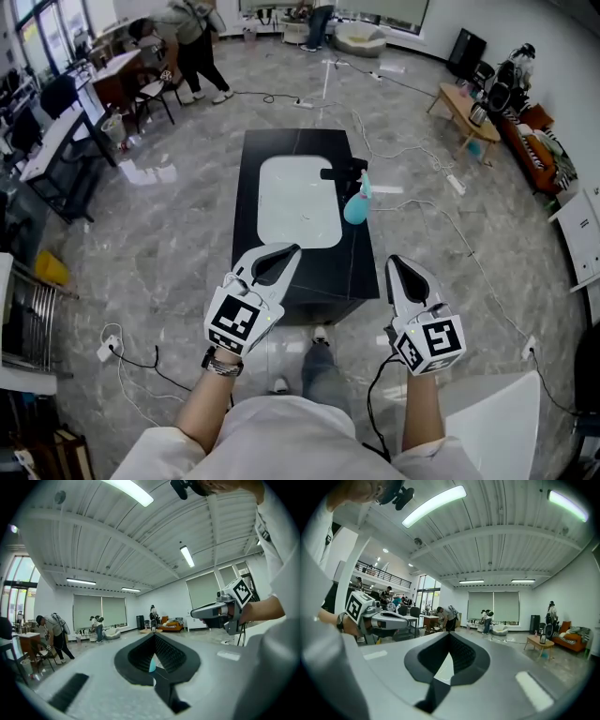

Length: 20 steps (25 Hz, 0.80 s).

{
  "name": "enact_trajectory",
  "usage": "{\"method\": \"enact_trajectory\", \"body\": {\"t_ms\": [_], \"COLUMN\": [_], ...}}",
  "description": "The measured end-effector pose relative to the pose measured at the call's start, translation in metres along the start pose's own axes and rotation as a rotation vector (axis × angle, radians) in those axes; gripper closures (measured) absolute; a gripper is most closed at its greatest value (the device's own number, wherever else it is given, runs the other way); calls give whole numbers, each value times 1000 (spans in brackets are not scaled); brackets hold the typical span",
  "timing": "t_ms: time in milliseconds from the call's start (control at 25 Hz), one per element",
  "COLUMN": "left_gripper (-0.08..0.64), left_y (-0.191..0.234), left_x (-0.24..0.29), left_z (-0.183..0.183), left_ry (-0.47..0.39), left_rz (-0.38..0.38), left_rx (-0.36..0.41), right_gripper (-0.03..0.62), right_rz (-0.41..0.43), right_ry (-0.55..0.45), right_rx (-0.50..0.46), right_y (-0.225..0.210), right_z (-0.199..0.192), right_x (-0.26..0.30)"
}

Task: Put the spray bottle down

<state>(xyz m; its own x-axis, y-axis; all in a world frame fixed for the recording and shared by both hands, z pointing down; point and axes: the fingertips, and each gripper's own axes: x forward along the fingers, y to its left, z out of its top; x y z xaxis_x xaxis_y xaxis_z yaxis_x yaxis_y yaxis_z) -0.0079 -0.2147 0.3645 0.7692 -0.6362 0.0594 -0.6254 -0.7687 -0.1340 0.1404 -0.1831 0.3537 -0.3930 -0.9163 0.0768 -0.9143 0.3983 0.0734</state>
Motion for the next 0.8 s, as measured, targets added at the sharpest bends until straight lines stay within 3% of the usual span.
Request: {"method": "enact_trajectory", "body": {"t_ms": [800], "left_gripper": [554], "left_y": [-18], "left_x": [-30], "left_z": [-6], "left_ry": [3], "left_rz": [19], "left_rx": [-9], "right_gripper": [588], "right_rz": [43], "right_ry": [23], "right_rx": [-15], "right_y": [38], "right_z": [0], "right_x": [-18]}}
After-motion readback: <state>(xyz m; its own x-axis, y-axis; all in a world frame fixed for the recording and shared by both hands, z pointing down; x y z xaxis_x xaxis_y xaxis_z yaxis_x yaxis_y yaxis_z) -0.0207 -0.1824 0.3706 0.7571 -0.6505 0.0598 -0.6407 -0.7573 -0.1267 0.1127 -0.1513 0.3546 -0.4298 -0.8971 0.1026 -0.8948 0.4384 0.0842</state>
